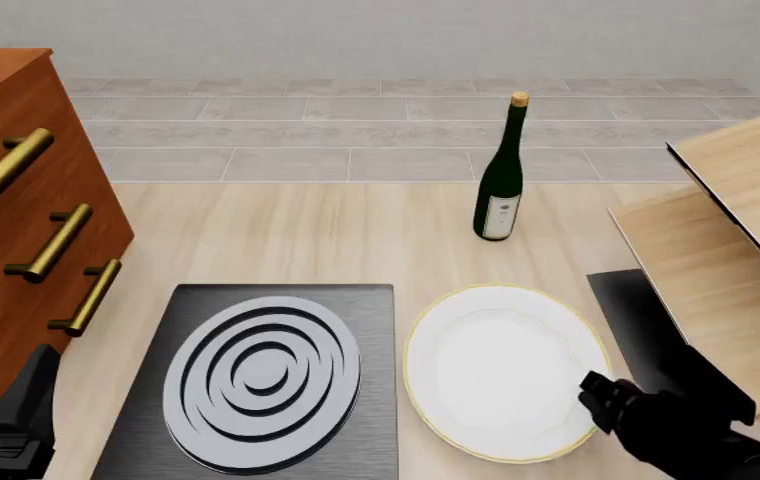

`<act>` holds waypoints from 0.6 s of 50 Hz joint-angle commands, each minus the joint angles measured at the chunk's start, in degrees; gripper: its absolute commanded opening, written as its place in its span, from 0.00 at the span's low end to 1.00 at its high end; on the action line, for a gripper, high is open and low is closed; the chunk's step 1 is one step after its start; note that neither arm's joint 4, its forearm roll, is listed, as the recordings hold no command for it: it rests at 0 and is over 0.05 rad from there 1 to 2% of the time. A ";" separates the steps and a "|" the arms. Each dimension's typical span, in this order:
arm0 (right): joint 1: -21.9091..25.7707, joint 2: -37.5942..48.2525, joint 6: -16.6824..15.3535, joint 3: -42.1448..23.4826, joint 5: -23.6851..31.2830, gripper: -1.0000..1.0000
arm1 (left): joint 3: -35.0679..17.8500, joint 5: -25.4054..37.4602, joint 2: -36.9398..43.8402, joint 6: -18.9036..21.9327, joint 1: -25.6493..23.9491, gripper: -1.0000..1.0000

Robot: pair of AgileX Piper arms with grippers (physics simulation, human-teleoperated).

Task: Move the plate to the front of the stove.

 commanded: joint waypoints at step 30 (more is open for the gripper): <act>1.89 -32.48 6.40 -3.38 25.38 0.00 | 0.00 0.00 0.00 -0.01 0.00 1.00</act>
